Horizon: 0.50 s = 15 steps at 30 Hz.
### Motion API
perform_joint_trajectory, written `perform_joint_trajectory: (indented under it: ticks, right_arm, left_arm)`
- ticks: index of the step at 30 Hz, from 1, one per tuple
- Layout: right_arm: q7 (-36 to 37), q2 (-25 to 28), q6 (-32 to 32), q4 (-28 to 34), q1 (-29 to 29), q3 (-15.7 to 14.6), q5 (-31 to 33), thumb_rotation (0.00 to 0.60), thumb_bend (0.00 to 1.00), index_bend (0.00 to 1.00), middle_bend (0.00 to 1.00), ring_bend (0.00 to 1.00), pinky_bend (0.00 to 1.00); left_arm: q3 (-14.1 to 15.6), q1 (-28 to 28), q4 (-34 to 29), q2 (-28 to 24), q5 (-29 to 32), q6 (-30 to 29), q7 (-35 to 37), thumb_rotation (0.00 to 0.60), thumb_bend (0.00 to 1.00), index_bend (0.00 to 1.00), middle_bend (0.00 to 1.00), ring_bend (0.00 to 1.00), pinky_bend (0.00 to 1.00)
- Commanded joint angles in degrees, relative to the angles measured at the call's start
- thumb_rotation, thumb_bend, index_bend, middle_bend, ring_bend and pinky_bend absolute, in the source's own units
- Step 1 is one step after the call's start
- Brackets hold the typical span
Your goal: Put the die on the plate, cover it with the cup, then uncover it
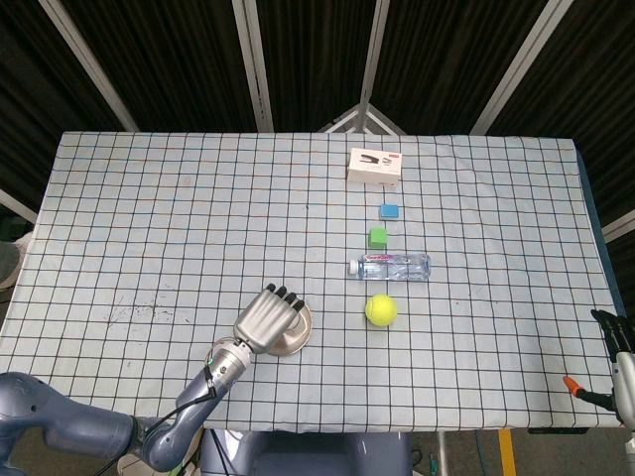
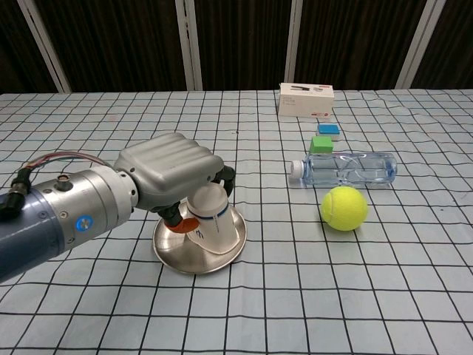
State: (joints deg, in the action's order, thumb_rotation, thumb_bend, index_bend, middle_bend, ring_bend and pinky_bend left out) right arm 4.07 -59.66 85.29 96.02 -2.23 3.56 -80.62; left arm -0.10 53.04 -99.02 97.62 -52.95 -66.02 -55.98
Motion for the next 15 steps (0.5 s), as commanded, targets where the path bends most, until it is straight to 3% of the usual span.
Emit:
perform_joint_trajectory:
  ticks: [1, 9, 15]
  right_arm:
    - [-0.1, 0.0, 0.0, 0.1, 0.0, 0.0, -0.1, 0.600, 0.13, 0.12, 0.14, 0.10, 0.03]
    - [-0.2, 0.0, 0.0, 0.2, 0.0, 0.1, 0.1, 0.600, 0.13, 0.12, 0.14, 0.10, 0.03]
    - [-0.1, 0.1, 0.1, 0.2, -0.1, 0.0, 0.0, 0.600, 0.13, 0.12, 0.14, 0.10, 0.03]
  left_arm:
    - [0.5, -0.5, -3.2, -2.0, 0.2, 1.7, 1.8, 0.600, 0.46, 0.43, 0.39, 0.33, 0.39]
    - [-0.6, -0.6, -9.1, -5.5, 5.5, 5.2, 5.5, 0.600, 0.46, 0.43, 0.39, 0.33, 0.39]
    - [0.0, 0.2, -11.4, -7.4, 8.7, 5.4, 3.8, 0.600, 0.46, 0.44, 0.40, 0.33, 0.40]
